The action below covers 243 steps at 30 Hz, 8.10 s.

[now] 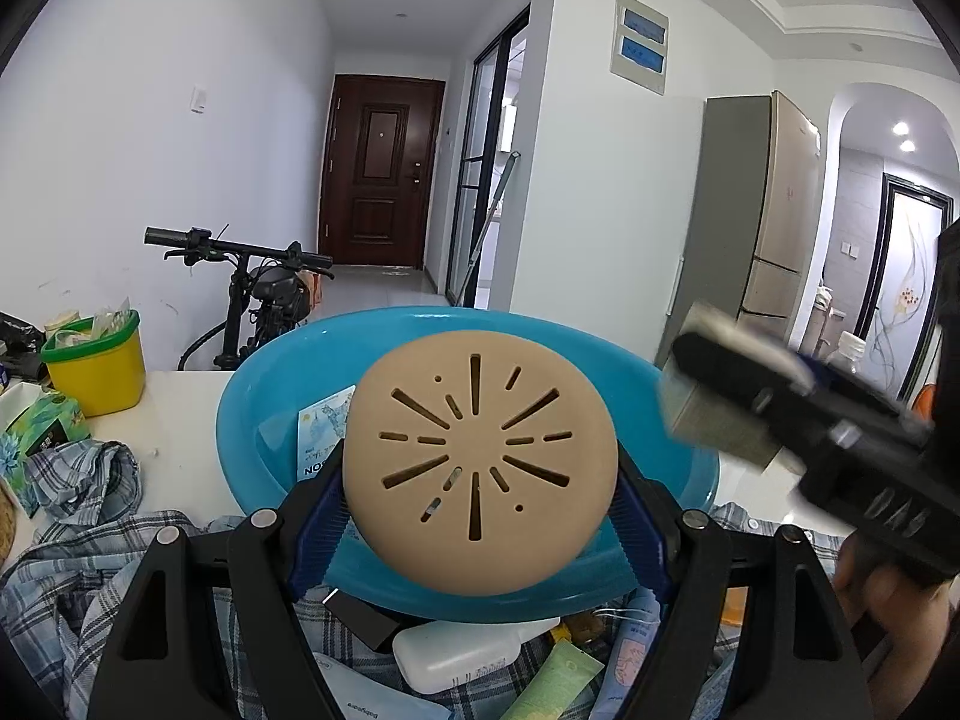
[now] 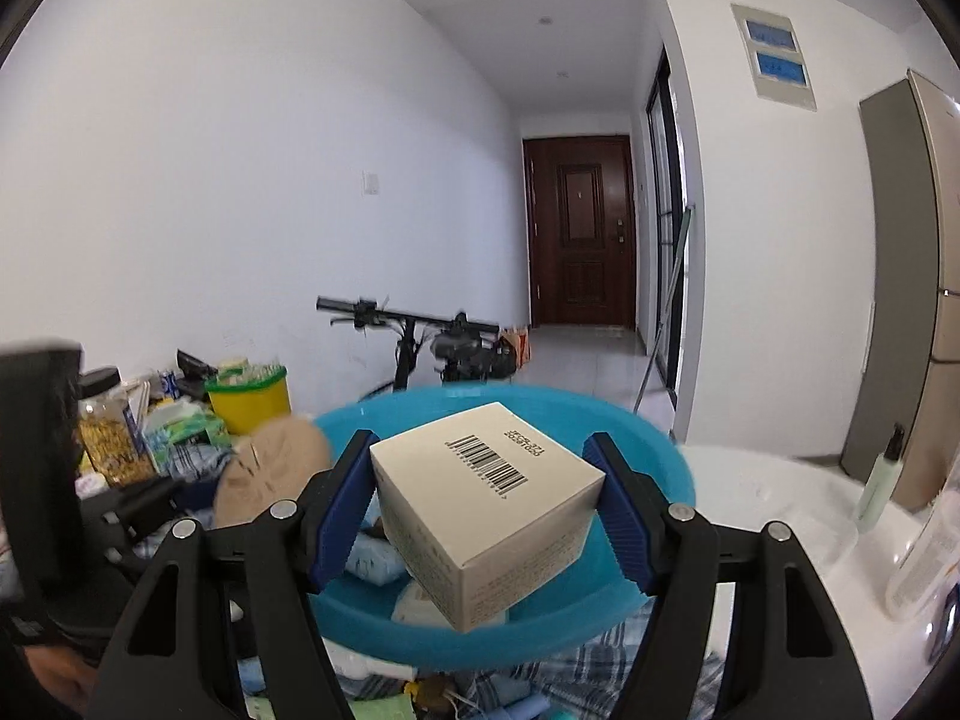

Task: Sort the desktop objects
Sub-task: 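Carry the cream barcode box over the basin with the right tool while the left tool holds the lid, then lower the cream box into the basin and open the right tool, then lower the beige vented lid into the basin and open the left tool, then move the left tool to the shirt and grasp the tall white-grey carton, then grasp the light-blue barcode soap box with the right tool while the left tool lifts the carton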

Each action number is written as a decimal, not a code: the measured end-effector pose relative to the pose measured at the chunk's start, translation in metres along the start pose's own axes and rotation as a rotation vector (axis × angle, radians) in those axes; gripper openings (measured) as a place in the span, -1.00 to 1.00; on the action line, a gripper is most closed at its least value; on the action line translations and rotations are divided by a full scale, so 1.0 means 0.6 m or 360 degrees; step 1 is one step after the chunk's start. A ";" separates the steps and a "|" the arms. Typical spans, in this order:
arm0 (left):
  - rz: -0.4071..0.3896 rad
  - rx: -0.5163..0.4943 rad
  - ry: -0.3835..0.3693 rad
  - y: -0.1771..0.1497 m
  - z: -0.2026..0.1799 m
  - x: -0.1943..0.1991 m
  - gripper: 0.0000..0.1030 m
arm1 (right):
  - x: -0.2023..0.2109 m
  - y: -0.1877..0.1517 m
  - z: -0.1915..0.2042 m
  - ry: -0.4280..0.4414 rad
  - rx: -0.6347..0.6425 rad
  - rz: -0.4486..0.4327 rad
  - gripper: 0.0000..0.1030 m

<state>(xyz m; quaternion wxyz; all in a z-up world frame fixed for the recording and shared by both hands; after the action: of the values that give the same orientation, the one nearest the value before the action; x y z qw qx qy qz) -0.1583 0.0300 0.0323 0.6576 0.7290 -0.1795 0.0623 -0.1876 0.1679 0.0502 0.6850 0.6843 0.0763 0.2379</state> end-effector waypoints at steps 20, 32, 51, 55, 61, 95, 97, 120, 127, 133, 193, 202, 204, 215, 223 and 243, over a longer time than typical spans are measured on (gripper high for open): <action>0.0007 -0.0006 0.0005 -0.003 0.003 -0.005 0.56 | 0.005 -0.005 -0.014 -0.0040 0.0006 -0.0021 0.33; 0.0001 -0.0010 0.0006 -0.004 0.003 -0.004 0.56 | 0.003 -0.007 -0.012 -0.0026 0.0012 -0.0003 0.33; -0.0001 -0.0012 0.0026 0.000 0.002 0.000 0.56 | 0.001 -0.008 -0.018 -0.0032 -0.0002 -0.0003 0.33; -0.0001 -0.0010 0.0032 0.002 0.004 0.000 0.56 | 0.001 -0.008 -0.018 -0.0035 0.0003 0.0000 0.33; -0.0007 0.0000 0.0053 0.003 0.011 0.003 0.56 | 0.001 -0.008 -0.018 -0.0035 0.0003 0.0000 0.33; -0.0018 0.0019 0.0067 0.008 0.023 0.008 0.56 | -0.002 -0.011 -0.066 -0.0091 -0.0217 0.0037 1.00; -0.0020 0.0014 0.0068 0.008 0.022 0.009 0.56 | 0.002 -0.011 -0.059 -0.0083 -0.0204 0.0021 1.00; -0.0028 0.0004 0.0068 0.008 0.017 0.010 0.56 | 0.000 -0.013 -0.048 -0.0077 -0.0162 0.0036 1.00; -0.0032 0.0006 0.0071 0.007 0.017 0.010 0.56 | 0.002 -0.013 -0.047 -0.0079 -0.0161 0.0029 1.00; -0.0035 0.0010 0.0074 0.007 0.018 0.009 0.56 | 0.004 -0.012 -0.046 -0.0088 -0.0156 0.0010 1.00; 0.0321 -0.0141 0.0186 -0.137 -0.003 0.207 1.00 | 0.006 -0.015 -0.025 -0.0081 -0.0095 0.0037 1.00; 0.0478 0.0024 0.0121 -0.193 0.021 0.184 0.51 | 0.004 -0.016 -0.021 -0.0085 -0.0073 0.0042 1.00; 0.0514 0.0029 0.0122 -0.196 0.022 0.177 0.51 | 0.005 -0.016 -0.020 -0.0086 -0.0066 0.0039 1.00; 0.0703 -0.0011 0.0131 -0.222 0.012 0.151 -0.28 | 0.007 -0.015 -0.020 -0.0090 -0.0063 0.0037 1.00; 0.0515 -0.0193 0.0118 -0.206 -0.027 0.182 -0.45 | 0.020 -0.004 -0.020 -0.0067 -0.0075 -0.0014 1.00; 0.0328 -0.0092 0.0102 -0.186 -0.009 0.216 -0.45 | 0.134 -0.160 0.015 0.0006 0.0151 0.0451 1.00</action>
<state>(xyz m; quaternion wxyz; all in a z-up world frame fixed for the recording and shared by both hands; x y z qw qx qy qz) 0.0010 0.0200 -0.0293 0.6738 0.6851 -0.2342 0.1476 -0.0922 0.1989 -0.0249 0.6113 0.7195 -0.0084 0.3296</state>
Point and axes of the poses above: each gripper's, at about its wrist camera, not at the fingertips, and x roughly against the way its jaws point, z to its left, y to its top, the point moved 2 cm from there along -x, roughly the way its jaws point, and after that the axes turned 5 degrees about -z, right-handed, at the moved point
